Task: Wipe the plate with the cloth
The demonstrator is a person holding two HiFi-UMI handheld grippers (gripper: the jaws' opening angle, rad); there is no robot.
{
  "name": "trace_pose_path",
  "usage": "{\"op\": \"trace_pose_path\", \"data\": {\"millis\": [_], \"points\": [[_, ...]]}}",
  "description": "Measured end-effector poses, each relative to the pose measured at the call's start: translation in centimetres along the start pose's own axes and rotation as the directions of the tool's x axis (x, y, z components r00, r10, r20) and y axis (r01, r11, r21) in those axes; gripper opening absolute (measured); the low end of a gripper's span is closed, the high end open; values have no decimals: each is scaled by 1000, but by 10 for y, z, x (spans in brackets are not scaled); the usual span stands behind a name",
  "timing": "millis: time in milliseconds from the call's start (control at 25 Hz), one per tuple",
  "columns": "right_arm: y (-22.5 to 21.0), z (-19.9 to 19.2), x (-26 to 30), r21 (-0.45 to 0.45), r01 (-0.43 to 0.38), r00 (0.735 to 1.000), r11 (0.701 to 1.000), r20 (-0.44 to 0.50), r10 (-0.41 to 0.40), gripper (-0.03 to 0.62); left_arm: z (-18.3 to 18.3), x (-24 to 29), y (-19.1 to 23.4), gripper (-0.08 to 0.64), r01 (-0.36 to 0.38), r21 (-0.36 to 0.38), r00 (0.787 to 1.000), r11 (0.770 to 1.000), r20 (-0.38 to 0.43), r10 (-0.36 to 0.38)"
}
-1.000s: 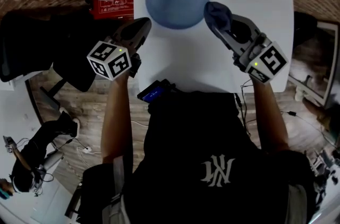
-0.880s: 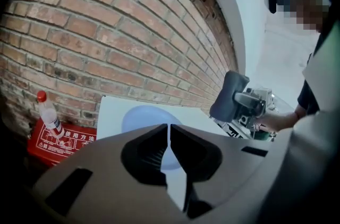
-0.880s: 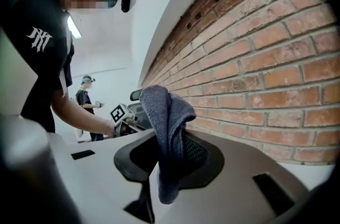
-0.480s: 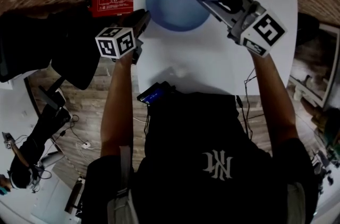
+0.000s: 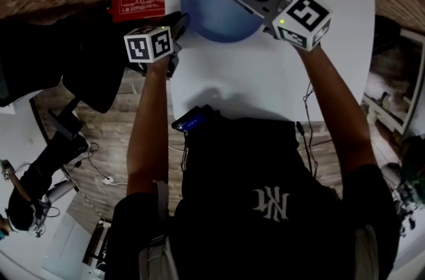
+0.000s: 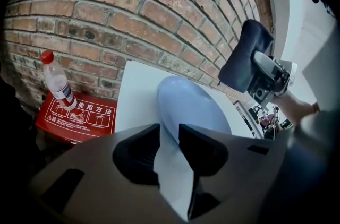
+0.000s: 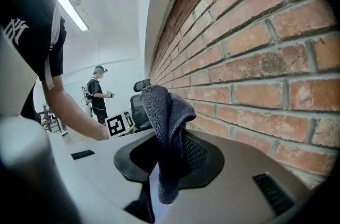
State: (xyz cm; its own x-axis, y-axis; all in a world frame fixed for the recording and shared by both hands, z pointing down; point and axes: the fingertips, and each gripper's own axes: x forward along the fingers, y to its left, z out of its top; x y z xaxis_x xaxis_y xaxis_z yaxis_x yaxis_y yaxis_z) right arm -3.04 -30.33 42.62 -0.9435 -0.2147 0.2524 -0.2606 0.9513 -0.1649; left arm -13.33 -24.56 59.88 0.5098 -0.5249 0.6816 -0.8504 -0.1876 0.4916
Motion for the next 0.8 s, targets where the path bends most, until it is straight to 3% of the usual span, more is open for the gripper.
{"op": "trace_pose_path", "data": {"millis": [200,320,800], "points": [[-17,-20,21,18,51,999,999,-20,-50,91,-6,11,-3,107,29,-22,999,999,-25,-30],[-25,-32,36,56,65,997,996,-50,-62,91,-6,7,2,100,-4,-11,999,1000,-38,3],[-29,-84,109,114,141,970,983,-213,-114,91,-6,9,-1,89,29,-65,1000,997,-6,-29]]}}
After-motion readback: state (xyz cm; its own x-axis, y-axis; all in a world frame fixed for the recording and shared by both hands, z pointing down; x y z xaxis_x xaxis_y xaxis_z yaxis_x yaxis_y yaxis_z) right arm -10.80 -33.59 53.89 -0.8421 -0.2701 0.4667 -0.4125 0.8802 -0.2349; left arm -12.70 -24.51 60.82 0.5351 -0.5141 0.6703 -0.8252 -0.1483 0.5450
